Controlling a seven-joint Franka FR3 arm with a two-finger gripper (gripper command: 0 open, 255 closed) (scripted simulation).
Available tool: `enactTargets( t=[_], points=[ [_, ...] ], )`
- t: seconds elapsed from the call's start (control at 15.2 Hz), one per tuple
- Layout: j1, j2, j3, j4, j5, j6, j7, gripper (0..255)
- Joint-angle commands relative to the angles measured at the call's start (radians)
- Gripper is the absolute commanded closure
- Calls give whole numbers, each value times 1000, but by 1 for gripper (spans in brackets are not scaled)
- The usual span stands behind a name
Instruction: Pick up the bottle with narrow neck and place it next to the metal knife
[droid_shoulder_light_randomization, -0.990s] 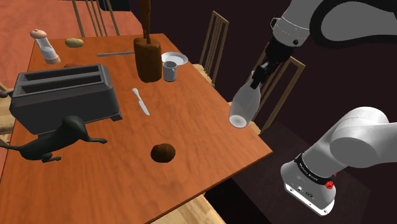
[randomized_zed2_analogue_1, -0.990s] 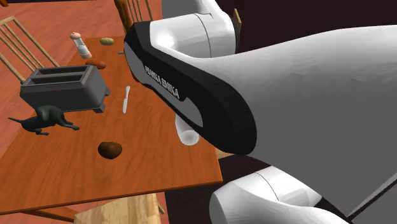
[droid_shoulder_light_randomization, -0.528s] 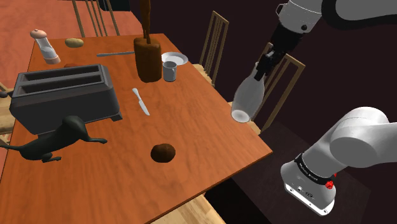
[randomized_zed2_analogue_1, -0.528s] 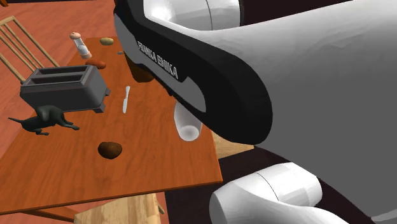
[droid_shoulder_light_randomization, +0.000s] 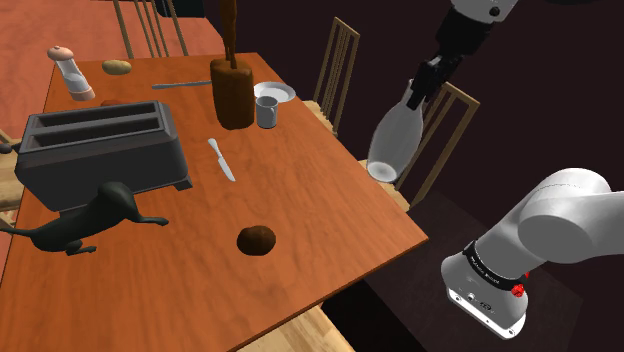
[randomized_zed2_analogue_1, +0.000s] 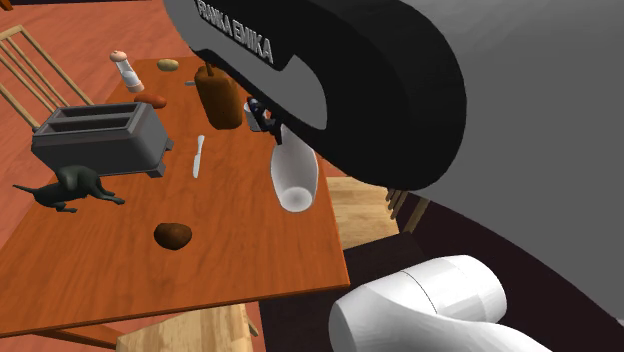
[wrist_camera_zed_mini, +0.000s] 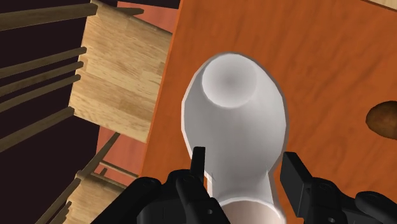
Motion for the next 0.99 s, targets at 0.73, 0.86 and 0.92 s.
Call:
enactTargets(
  t=[0.73, 0.86, 0.92],
  points=[
    [-11, 54, -15, 212, -17, -158, 1, 255],
    [-13, 65, -17, 246, -19, -182, 2, 255],
    [-13, 71, -18, 264, -20, -194, 2, 255]
  ],
)
